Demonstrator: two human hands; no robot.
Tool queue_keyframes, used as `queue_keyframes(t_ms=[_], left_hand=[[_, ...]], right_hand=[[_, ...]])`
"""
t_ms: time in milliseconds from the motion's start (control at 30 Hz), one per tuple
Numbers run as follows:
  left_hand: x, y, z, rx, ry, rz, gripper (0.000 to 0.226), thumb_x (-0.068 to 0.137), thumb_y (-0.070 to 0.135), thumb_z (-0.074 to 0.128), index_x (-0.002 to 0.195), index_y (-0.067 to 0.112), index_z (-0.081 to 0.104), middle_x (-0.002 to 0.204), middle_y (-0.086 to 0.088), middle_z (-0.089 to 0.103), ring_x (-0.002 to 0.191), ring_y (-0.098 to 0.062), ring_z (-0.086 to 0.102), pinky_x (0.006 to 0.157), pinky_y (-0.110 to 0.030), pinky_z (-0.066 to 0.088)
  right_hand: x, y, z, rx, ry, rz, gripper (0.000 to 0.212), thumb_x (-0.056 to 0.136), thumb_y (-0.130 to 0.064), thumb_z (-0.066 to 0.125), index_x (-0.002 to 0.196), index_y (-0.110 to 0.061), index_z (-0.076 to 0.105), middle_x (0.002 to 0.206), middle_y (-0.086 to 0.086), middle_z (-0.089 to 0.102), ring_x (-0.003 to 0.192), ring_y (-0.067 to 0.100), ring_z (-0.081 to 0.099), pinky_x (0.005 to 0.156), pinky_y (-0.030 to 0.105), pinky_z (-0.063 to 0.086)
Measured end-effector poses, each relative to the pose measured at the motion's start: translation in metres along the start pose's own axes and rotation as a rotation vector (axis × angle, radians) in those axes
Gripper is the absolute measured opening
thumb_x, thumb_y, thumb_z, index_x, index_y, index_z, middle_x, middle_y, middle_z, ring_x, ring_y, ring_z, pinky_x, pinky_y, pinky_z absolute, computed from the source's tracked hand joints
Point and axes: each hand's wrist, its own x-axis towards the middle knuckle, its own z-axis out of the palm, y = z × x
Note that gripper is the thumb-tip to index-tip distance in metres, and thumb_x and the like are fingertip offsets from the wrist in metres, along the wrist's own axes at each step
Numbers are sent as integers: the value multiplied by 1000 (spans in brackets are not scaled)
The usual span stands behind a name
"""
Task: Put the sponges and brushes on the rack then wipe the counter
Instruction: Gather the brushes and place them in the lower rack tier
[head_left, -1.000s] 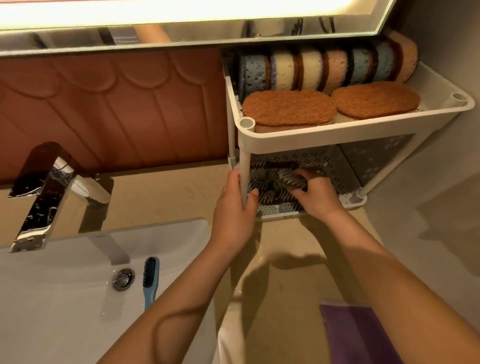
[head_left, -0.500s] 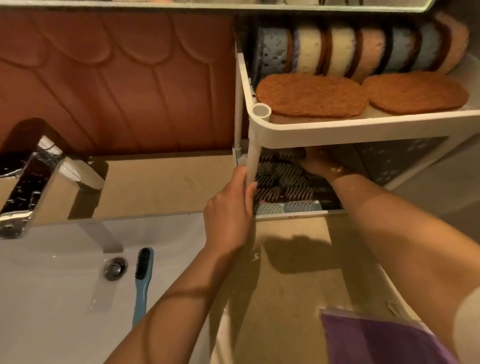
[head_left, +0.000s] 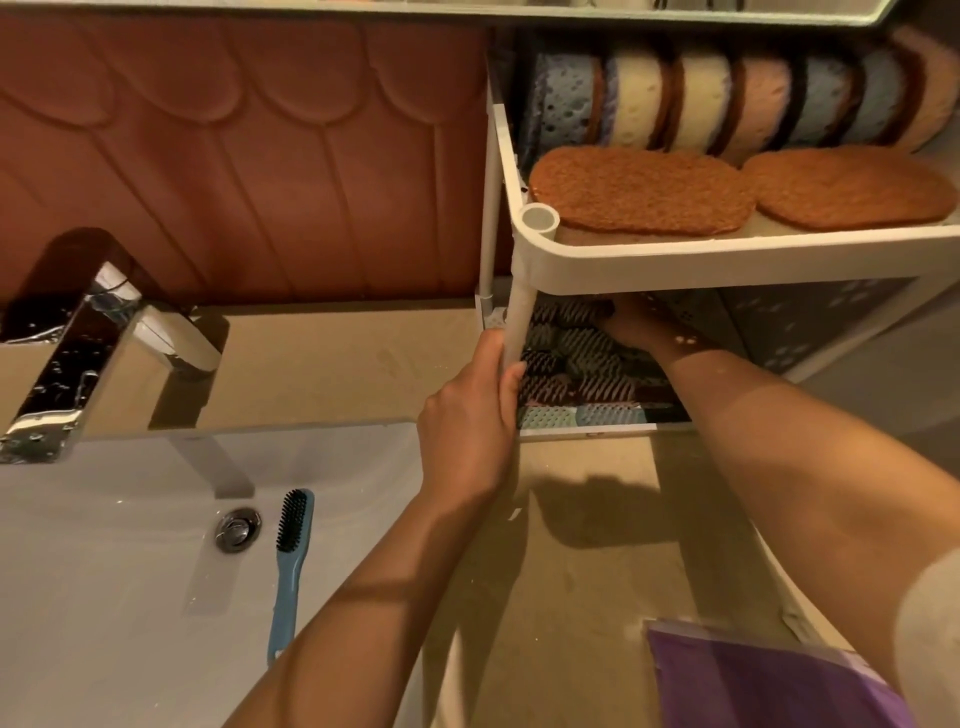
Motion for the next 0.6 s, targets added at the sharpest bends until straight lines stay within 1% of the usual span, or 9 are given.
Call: queue_keyframes(t_ms=[67,133,233,267,367,433,500,567,600], left_hand=[[0,0,-1,-2,1,3,23,99,33,38,115,20,46,84,-2,65,65,-19,58,56,-30,41],[0,1,0,-9,2,4,24,98,34,38,117,20,46,88,0,65,67,-17,58,55,-28,41],[-1,1,0,-16,13,2,23,98,33,38,116,20,46,86,3,63,64,-13,53,50,-19,33],[-1,2,0,-16,20,4,23,98,33,38,116,19,46,86,2,63,64,-14,54,51,-21,35],[0,1,0,-19,31,6,24,98,33,39,117,19,46,89,-1,66,69,-19,61,58,-34,49],[1,0,0,-52,12,-24,23,98,33,41,116,20,47,92,1,67,74,-17,63,62,-35,52],[3,-1,0,-169,-42,-89,23,96,32,46,116,22,49,102,3,66,86,-12,62,72,-35,55],[0,-2,-2,-300,-111,-135,25,94,29,51,118,22,49,111,4,63,96,-9,59,83,-35,53],[-3,-2,-1,-341,-136,-155,29,93,28,53,121,22,47,116,5,61,101,-8,56,86,-32,51]], right_hand=[[-1,0,2,51,-16,-51,40,95,-18,48,135,-21,49,148,7,39,136,30,34,114,41,26],[-2,-1,3,109,-10,-71,38,96,-17,46,133,-20,52,147,6,41,136,29,34,113,37,24],[-10,-3,1,168,47,-81,35,98,-20,44,131,-16,54,143,7,46,133,29,39,109,33,27],[-14,-5,0,184,65,-82,35,98,-20,44,130,-16,54,141,8,48,131,29,41,107,32,29],[-30,-9,0,219,88,-70,35,95,-21,51,129,-12,55,136,11,53,126,29,47,102,30,35],[-40,-10,2,241,99,-69,34,93,-22,56,125,-11,57,132,11,56,123,28,50,100,30,37],[-54,-11,7,274,111,-67,33,90,-20,59,122,-9,59,129,12,58,120,29,52,100,31,38],[-71,-14,11,315,157,-60,31,89,-19,62,117,-6,62,122,14,61,114,29,55,95,31,41],[-81,-16,14,342,193,-54,29,88,-19,63,114,-6,63,118,13,63,111,28,57,92,31,43]])
